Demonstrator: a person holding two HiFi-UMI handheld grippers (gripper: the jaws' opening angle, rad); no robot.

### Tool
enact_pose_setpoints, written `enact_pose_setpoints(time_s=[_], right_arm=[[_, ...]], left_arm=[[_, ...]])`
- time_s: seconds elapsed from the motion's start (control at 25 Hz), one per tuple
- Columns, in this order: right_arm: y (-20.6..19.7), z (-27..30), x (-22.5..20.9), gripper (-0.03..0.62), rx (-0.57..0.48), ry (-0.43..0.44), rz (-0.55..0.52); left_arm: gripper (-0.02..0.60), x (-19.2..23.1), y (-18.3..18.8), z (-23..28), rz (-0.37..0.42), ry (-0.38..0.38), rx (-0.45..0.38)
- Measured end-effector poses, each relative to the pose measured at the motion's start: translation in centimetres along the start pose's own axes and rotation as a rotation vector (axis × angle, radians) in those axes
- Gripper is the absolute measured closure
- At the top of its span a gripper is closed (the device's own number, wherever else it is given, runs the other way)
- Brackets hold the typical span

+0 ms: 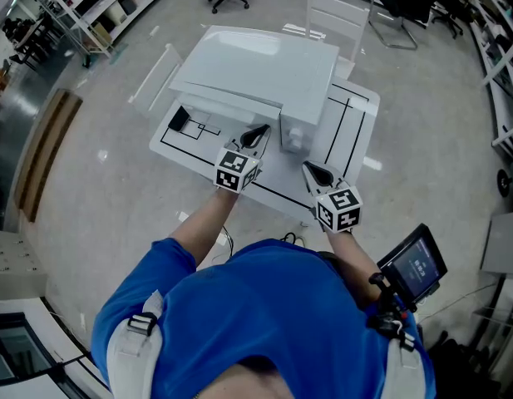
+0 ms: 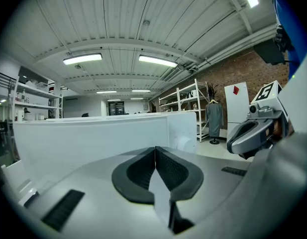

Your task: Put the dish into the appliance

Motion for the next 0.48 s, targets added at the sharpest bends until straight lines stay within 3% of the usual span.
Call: enact_pose_setpoints(time_s=[0.48], right_arm=[[0.01, 0.25, -0.29, 0.592, 0.0, 0.011, -0.001]], left_arm=[[0.571, 0.23, 0.33, 0.76, -0.013, 0.024, 0.011]])
Point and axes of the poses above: the fingertips, and each gripper's own axes: z forward along the fingers, x to its left, y out of its top, the point moved 6 cm from there along -z, backward along the fingers, and after that the axes turned 6 degrees about -z, right-handed, at the moved point
